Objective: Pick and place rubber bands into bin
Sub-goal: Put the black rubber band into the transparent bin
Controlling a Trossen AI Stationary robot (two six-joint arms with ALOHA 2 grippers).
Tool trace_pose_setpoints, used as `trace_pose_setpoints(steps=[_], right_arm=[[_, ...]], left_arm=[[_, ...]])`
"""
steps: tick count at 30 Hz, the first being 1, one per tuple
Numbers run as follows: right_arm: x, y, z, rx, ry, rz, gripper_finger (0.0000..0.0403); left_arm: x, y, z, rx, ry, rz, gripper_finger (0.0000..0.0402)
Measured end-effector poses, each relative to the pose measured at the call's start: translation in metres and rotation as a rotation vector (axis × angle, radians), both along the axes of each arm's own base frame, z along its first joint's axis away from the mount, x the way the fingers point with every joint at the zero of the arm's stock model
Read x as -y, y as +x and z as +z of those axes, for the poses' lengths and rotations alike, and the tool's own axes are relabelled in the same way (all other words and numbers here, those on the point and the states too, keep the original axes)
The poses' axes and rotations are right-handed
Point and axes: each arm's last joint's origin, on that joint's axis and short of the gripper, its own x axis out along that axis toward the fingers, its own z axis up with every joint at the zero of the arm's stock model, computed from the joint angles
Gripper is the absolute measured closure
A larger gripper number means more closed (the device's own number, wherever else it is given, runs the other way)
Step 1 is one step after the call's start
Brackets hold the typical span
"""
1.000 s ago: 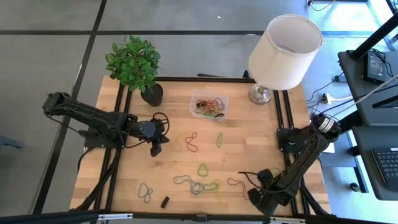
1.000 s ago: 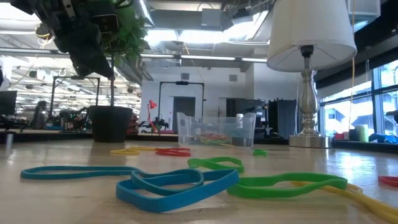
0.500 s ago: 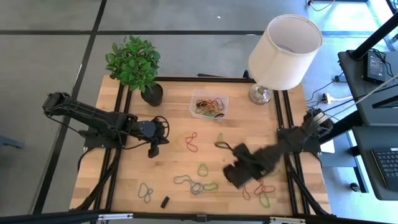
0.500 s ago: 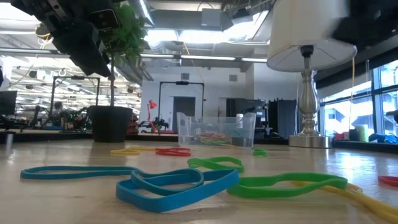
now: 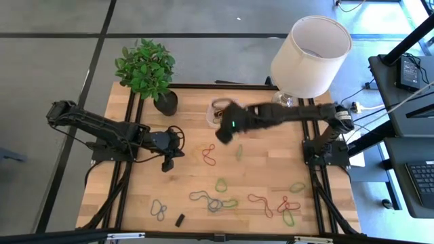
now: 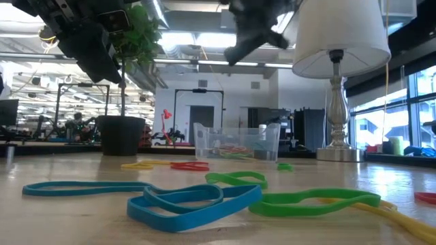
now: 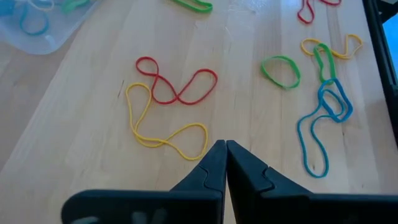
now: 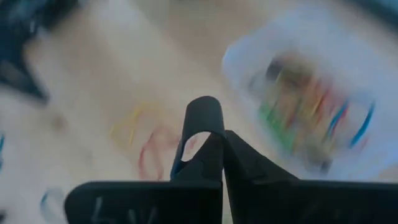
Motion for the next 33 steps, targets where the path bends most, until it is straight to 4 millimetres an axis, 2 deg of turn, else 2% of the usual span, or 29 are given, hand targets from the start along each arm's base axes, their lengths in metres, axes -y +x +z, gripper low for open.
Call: trace_pose_setpoints(steps=[3,7,11,14,19,21,33], right_arm=[[0.035,0.009,0.002,-0.002,-0.061,0.008,0.0403],[0.077,0.026,-0.013,-0.074,-0.082,0.052,0.0403],[0.109,0.041,-0.048,-0.223,-0.052,0.069,0.0403],[0.126,0.046,-0.074,-0.308,-0.010,0.081,0.0403],[0.139,0.049,-0.107,-0.381,0.042,0.114,0.0402],[0.141,0.050,-0.114,-0.392,0.060,0.117,0.0397],[0.142,0.052,-0.119,-0.405,0.055,0.134,0.0327]], left_arm=[[0.000,0.000,0.000,0.000,0.001,0.000,0.0394],[-0.001,0.000,0.000,0.007,0.004,0.029,0.0395],[-0.006,0.001,0.001,0.023,0.058,0.117,0.0395],[-0.010,0.002,0.001,0.023,0.061,0.142,0.0393],[-0.017,0.003,0.001,0.025,0.050,0.202,0.0396],[-0.019,0.003,0.001,0.025,0.049,0.210,0.0397],[-0.018,0.004,0.002,0.039,0.020,0.219,0.0398]])
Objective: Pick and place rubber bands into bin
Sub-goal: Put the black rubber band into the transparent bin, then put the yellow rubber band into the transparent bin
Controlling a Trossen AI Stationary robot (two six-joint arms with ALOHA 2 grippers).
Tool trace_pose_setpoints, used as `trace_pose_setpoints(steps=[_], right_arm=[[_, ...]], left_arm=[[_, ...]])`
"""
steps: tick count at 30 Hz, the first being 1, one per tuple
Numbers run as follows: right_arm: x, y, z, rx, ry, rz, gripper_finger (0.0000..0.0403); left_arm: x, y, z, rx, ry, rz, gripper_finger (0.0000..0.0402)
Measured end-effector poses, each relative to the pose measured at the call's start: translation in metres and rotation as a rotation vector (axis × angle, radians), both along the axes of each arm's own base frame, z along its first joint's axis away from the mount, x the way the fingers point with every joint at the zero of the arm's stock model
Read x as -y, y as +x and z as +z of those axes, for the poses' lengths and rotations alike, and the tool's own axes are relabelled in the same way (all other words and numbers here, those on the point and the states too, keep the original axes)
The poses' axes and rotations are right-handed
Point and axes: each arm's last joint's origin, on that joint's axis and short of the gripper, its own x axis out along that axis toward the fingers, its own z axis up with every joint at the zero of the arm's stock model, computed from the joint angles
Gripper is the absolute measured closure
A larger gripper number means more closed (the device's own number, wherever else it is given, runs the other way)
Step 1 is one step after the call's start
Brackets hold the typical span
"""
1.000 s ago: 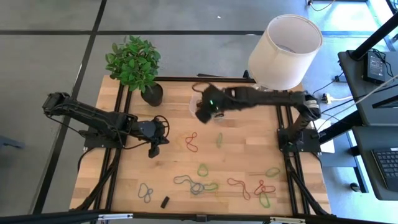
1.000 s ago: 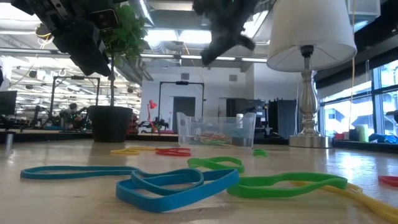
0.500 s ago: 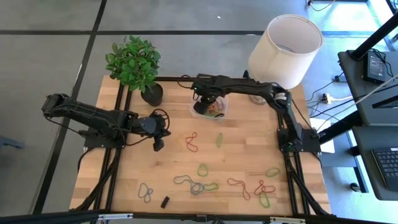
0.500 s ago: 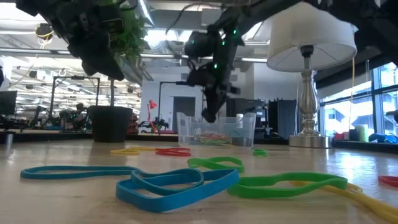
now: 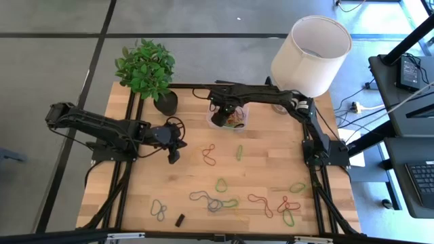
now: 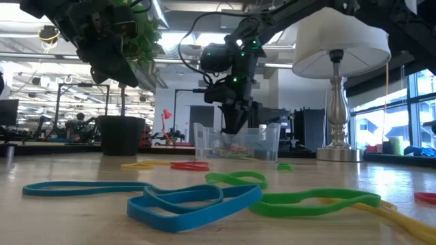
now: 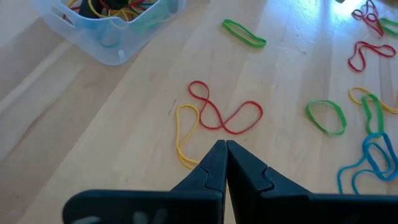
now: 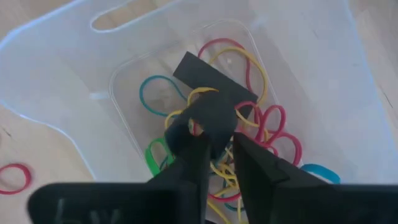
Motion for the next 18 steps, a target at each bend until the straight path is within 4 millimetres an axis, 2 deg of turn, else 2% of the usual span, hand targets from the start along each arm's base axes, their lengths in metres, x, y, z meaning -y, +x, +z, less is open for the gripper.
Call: trace_pose_setpoints(steps=[4,10,14,18], right_arm=[[-0.001,-0.002,0.002,-0.007,0.003,-0.001,0.0307],[-0.004,-0.013,0.020,-0.027,0.017,-0.034,0.0295],[-0.013,-0.024,0.046,-0.002,0.023,-0.078,0.0295],[-0.039,-0.028,0.076,0.069,0.013,-0.061,0.0295]], left_arm=[[0.000,0.000,0.000,0.000,0.001,-0.001,0.0395],[-0.001,0.000,0.000,0.001,0.008,0.007,0.0395],[-0.001,0.000,0.000,-0.009,0.064,-0.042,0.0399],[0.001,0.000,0.000,-0.014,0.060,-0.090,0.0399]])
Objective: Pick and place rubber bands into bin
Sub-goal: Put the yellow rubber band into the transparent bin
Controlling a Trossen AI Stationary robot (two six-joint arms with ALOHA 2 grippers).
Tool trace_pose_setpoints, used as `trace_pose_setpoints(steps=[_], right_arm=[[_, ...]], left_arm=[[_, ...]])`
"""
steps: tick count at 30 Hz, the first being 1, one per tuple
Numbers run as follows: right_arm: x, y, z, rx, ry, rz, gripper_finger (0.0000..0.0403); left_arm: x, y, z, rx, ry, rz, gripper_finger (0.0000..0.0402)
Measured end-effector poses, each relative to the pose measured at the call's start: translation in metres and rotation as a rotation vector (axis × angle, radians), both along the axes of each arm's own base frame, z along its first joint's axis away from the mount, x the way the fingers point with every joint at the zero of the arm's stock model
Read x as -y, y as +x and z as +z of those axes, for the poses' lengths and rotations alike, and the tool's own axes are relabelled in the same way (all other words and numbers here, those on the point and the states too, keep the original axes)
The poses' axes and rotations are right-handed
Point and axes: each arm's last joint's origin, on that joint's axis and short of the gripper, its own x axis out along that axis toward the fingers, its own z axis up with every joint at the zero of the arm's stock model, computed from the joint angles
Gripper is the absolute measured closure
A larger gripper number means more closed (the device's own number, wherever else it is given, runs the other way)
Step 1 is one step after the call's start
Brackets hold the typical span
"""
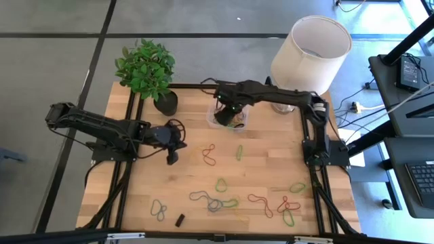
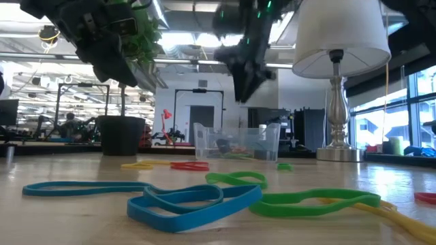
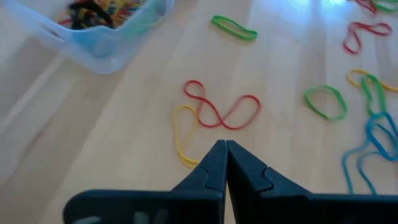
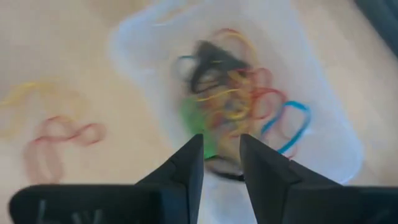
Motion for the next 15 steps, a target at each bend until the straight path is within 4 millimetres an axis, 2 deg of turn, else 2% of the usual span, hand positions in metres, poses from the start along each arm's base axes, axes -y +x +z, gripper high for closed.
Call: trace_pose_setpoints(steps=[3,6,11,15], right_arm=[[-0.026,-0.005,0.018,0.047,-0.009,0.030,0.0295],[-0.054,-0.018,0.023,0.067,-0.013,0.015,0.0295],[-0.104,-0.052,0.011,0.130,0.044,-0.048,0.0295],[-0.140,-0.088,-0.004,0.149,0.111,-0.090,0.0301]], left_arm=[[0.001,0.000,0.000,-0.004,-0.030,-0.035,0.0398],[0.002,0.000,0.000,-0.006,-0.046,-0.052,0.0400],[0.004,0.000,0.000,-0.006,-0.044,-0.060,0.0399],[0.009,0.004,0.003,-0.044,-0.039,-0.081,0.0401]])
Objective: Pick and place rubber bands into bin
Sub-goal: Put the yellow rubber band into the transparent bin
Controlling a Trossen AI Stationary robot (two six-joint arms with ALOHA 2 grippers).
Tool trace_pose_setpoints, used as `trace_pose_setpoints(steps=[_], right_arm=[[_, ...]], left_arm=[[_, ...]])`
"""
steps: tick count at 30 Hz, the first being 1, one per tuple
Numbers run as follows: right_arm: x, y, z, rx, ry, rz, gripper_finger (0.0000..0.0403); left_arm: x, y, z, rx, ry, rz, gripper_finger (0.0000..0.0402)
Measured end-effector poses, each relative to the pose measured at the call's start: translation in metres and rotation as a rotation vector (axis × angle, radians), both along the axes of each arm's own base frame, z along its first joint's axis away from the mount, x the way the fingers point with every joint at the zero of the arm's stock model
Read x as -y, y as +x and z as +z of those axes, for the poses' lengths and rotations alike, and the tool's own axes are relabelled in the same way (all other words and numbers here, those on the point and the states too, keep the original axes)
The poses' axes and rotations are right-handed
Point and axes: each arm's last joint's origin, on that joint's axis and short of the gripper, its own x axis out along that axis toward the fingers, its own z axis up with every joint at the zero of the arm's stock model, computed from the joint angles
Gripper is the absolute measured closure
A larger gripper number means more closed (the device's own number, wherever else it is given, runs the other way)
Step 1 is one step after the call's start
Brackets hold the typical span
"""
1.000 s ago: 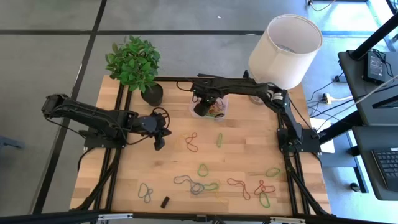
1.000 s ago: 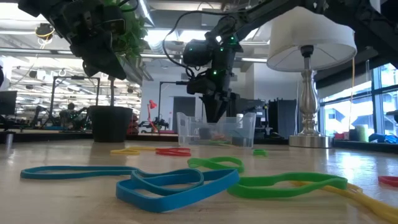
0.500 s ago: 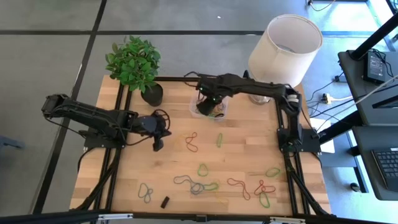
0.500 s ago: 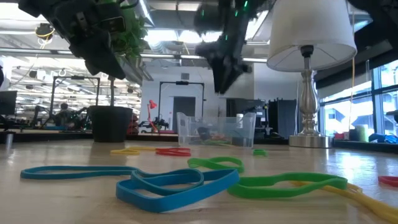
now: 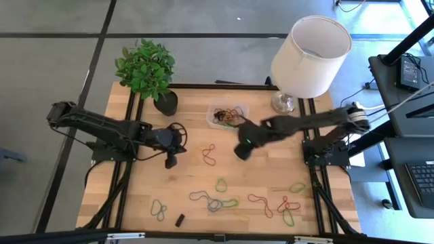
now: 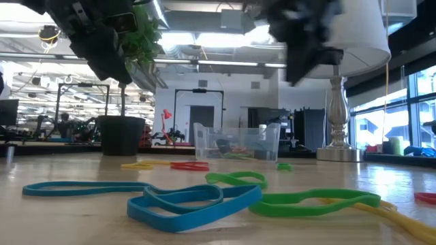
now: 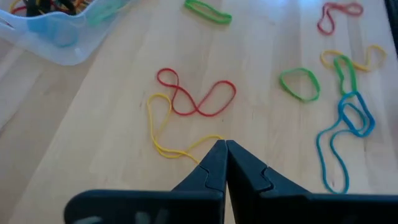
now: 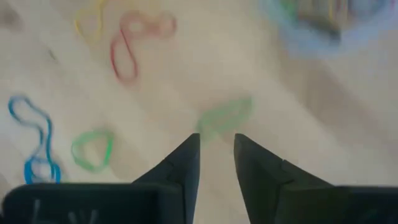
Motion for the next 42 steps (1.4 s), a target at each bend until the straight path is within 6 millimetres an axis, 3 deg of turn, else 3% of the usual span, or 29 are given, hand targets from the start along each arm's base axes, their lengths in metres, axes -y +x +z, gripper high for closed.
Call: trace_pose_setpoints(steps=[4,8,14,22,27,35,42], right_arm=[[-0.024,-0.037,-0.014,-0.016,0.038,-0.039,0.0318],[-0.036,-0.069,-0.029,-0.038,0.063,-0.058,0.0336],[-0.043,-0.098,-0.050,-0.015,0.089,-0.044,0.0353],[-0.045,-0.112,-0.082,0.026,0.091,0.032,0.0358],[-0.043,-0.117,-0.098,0.039,0.087,0.054,0.0358],[-0.043,-0.119,-0.105,0.077,0.106,0.115,0.0358],[-0.043,-0.118,-0.105,0.083,0.088,0.161,0.0358]], left_arm=[[0.005,0.014,0.004,-0.065,0.047,0.013,0.0399],[0.007,0.037,0.003,-0.106,0.068,0.036,0.0400],[-0.001,0.067,-0.007,-0.190,0.037,0.073,0.0379],[-0.035,0.083,-0.037,-0.319,-0.017,0.251,0.0316],[-0.047,0.090,-0.057,-0.374,-0.036,0.326,0.0300],[-0.038,0.094,-0.086,-0.482,-0.041,0.345,0.0310],[-0.021,0.096,-0.093,-0.489,0.077,0.334,0.0316]])
